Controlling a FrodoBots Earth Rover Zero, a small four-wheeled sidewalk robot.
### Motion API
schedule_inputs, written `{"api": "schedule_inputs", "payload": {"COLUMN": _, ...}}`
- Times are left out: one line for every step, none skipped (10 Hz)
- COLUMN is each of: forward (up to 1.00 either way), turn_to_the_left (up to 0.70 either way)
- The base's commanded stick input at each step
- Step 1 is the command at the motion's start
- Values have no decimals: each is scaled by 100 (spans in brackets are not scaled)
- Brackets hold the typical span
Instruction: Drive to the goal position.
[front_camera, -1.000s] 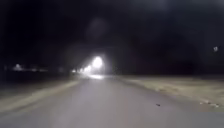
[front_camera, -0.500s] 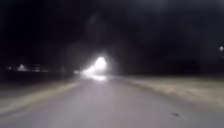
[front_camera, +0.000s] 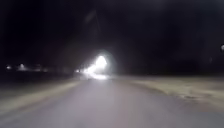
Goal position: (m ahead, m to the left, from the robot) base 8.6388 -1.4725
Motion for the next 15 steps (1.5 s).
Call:
{"api": "schedule_inputs", "payload": {"forward": 100, "turn_to_the_left": 7}}
{"api": "schedule_inputs", "payload": {"forward": 100, "turn_to_the_left": 7}}
{"api": "schedule_inputs", "payload": {"forward": 100, "turn_to_the_left": 7}}
{"api": "schedule_inputs", "payload": {"forward": 100, "turn_to_the_left": 7}}
{"api": "schedule_inputs", "payload": {"forward": 100, "turn_to_the_left": 7}}
{"api": "schedule_inputs", "payload": {"forward": 100, "turn_to_the_left": 7}}
{"api": "schedule_inputs", "payload": {"forward": 100, "turn_to_the_left": 12}}
{"api": "schedule_inputs", "payload": {"forward": 100, "turn_to_the_left": 17}}
{"api": "schedule_inputs", "payload": {"forward": 100, "turn_to_the_left": 20}}
{"api": "schedule_inputs", "payload": {"forward": 100, "turn_to_the_left": 20}}
{"api": "schedule_inputs", "payload": {"forward": 100, "turn_to_the_left": 20}}
{"api": "schedule_inputs", "payload": {"forward": 100, "turn_to_the_left": 20}}
{"api": "schedule_inputs", "payload": {"forward": 100, "turn_to_the_left": 17}}
{"api": "schedule_inputs", "payload": {"forward": 100, "turn_to_the_left": 14}}
{"api": "schedule_inputs", "payload": {"forward": 100, "turn_to_the_left": 12}}
